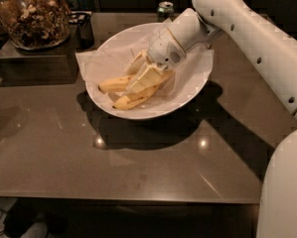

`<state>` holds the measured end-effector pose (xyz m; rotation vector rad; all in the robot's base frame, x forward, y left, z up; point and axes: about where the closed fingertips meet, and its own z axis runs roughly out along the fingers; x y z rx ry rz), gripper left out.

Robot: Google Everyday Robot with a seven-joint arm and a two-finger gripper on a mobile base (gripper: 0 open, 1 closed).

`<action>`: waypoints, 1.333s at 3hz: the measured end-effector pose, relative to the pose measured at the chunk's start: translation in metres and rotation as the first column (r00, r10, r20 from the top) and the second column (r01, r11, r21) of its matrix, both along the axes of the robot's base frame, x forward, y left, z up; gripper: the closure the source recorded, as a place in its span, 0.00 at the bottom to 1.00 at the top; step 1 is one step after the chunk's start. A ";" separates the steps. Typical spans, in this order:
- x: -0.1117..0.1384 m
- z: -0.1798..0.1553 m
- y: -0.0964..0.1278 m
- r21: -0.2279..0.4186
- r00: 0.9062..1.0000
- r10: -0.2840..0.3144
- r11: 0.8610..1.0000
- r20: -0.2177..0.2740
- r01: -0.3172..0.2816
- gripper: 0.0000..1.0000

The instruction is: Pick banana from white bowl

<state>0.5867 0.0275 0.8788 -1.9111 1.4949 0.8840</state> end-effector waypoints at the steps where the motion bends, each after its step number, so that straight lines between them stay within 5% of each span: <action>1: 0.000 0.000 0.000 0.003 1.000 0.001 1.000 0.000 -0.001 1.00; 2: -0.010 0.027 -0.010 0.112 0.999 0.038 0.993 0.037 -0.042 1.00; 3: -0.035 0.073 -0.031 0.239 0.990 0.079 0.965 0.116 -0.105 1.00; 4: -0.064 0.108 -0.054 0.260 0.987 0.062 0.960 0.151 -0.100 1.00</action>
Offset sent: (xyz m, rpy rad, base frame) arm -0.0306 -0.0390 0.0802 0.3135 -0.0979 0.1115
